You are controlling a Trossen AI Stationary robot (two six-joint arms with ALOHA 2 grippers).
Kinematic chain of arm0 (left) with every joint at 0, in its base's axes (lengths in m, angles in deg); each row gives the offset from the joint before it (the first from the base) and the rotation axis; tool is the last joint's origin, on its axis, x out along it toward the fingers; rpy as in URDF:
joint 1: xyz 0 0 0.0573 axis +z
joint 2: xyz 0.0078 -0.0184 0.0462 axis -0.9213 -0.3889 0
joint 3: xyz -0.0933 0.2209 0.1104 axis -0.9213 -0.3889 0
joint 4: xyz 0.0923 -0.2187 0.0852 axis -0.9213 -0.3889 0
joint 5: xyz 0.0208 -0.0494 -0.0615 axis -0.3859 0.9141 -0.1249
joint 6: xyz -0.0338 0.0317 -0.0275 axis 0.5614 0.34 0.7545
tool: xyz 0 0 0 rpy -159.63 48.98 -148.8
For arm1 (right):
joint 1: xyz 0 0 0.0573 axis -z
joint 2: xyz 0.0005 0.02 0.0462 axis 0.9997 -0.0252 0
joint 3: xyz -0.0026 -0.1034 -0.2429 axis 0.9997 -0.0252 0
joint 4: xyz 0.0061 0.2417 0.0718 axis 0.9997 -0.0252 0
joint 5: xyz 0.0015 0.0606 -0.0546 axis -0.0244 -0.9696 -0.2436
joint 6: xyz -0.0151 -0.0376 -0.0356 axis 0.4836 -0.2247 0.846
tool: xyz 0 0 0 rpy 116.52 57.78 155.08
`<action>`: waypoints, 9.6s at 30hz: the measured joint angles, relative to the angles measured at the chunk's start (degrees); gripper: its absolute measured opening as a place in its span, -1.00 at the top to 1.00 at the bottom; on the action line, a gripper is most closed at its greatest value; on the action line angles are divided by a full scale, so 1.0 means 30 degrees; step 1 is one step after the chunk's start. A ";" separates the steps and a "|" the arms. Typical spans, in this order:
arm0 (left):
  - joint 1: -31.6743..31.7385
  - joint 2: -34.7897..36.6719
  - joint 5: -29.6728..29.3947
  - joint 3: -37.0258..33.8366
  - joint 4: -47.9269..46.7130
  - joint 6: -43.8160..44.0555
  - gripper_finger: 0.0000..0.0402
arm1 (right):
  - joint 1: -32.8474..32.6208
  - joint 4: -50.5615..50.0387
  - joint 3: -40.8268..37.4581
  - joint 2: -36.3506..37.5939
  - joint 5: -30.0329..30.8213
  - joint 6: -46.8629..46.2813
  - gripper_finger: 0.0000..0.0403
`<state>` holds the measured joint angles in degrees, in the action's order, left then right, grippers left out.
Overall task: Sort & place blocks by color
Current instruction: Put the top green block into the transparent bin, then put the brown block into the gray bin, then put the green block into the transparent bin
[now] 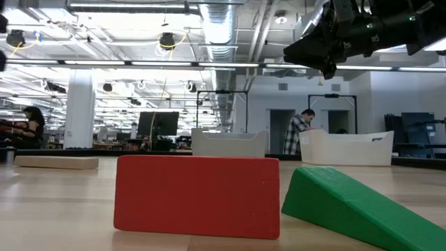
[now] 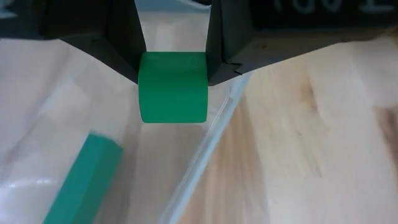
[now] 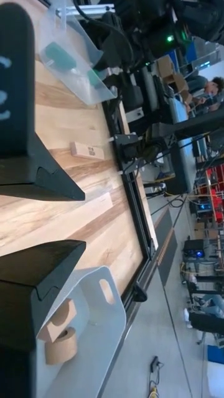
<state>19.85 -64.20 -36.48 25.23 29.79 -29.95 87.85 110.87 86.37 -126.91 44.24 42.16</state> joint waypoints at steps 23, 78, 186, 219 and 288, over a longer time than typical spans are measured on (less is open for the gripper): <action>0.2069 0.0394 -0.0345 0.0405 -0.1145 0.1860 -0.07 | -0.0007 -0.0106 0.0000 0.0000 -0.0009 0.0000 0.34; 0.8013 1.2212 -0.9483 -0.9801 1.1968 -0.4967 -0.02 | -0.2535 -0.0566 0.7672 -0.8532 -0.1581 0.2863 0.09; 1.3369 0.3985 -0.3072 -1.2152 4.1911 -1.6792 0.57 | -0.0540 0.5298 1.1154 -1.6167 -0.5981 0.0961 -0.42; 1.3344 0.7481 -0.7756 -1.2182 3.7780 -1.6185 0.00 | 0.4535 -0.1021 1.1133 -1.3118 -0.4809 -0.0277 0.31; 1.3668 0.8029 -1.1055 -1.2160 3.7513 -1.4367 0.00 | -0.9267 -0.9229 1.1125 -1.5613 -0.4012 -0.5224 0.07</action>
<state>60.85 -40.11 -69.65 -11.25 142.33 -73.06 60.05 83.18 119.75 -173.75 32.20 26.48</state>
